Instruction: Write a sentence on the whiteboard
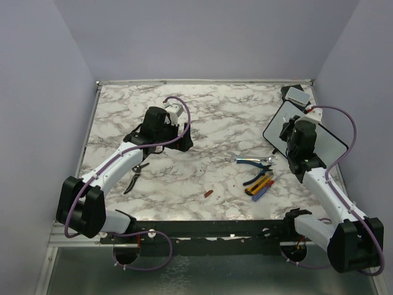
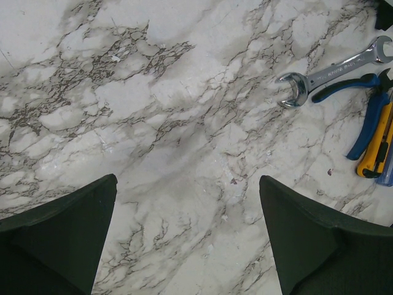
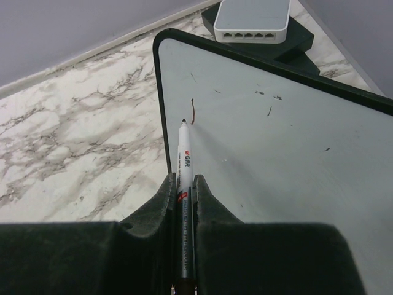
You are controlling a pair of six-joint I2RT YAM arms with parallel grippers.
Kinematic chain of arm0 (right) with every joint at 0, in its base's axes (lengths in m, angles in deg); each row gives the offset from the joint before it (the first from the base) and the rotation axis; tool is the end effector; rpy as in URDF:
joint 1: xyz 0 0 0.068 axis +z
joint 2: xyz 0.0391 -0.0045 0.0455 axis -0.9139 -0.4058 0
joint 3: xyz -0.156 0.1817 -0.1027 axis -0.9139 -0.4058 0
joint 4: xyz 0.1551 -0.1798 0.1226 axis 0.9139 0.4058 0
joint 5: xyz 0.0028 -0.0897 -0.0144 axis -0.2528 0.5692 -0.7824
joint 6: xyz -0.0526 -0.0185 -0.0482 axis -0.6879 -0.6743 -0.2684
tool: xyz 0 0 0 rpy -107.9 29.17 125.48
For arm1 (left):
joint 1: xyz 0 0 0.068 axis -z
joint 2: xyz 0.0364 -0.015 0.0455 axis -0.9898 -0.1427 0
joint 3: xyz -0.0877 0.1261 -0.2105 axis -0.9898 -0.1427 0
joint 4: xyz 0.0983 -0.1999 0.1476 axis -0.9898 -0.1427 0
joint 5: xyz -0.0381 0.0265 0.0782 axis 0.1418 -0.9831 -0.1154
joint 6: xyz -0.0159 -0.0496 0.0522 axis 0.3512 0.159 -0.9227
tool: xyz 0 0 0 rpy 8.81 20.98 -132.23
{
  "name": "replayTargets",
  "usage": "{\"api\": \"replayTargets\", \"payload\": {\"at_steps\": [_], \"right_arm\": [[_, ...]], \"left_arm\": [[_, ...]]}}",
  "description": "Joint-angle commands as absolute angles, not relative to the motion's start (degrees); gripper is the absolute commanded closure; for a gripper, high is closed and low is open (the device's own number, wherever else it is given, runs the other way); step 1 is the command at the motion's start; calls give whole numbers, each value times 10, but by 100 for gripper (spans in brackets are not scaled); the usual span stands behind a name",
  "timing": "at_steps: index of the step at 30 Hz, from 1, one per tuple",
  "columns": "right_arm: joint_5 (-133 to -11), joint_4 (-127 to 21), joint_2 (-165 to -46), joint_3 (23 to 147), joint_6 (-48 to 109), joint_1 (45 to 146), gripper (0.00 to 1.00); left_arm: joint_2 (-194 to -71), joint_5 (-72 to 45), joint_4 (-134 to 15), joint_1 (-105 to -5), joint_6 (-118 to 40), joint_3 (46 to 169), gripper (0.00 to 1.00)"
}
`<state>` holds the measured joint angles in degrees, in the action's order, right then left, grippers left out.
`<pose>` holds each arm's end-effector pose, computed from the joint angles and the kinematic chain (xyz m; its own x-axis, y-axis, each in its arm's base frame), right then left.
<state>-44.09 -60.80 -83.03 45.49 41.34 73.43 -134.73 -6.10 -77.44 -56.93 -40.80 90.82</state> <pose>0.2727 0.0137 0.2528 -0.1853 0.2591 -0.9479 0.2814 0.9382 0.2014 0.2899 -0.1528 0.2365 -0.6536 0.1187 -0.7475 0.4917 0.8174 -0.3001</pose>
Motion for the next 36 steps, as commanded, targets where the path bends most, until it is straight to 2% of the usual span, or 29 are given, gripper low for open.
{"api": "replayTargets", "payload": {"at_steps": [1,36], "right_arm": [[-412,-629,-829,462,403,730,100],[-356,-594,-813,449,420,730,100]], "left_arm": [[-1332,-48,-765,-568,-412,902,1],[-1322,-46,-765,-568,-412,900,1]]}}
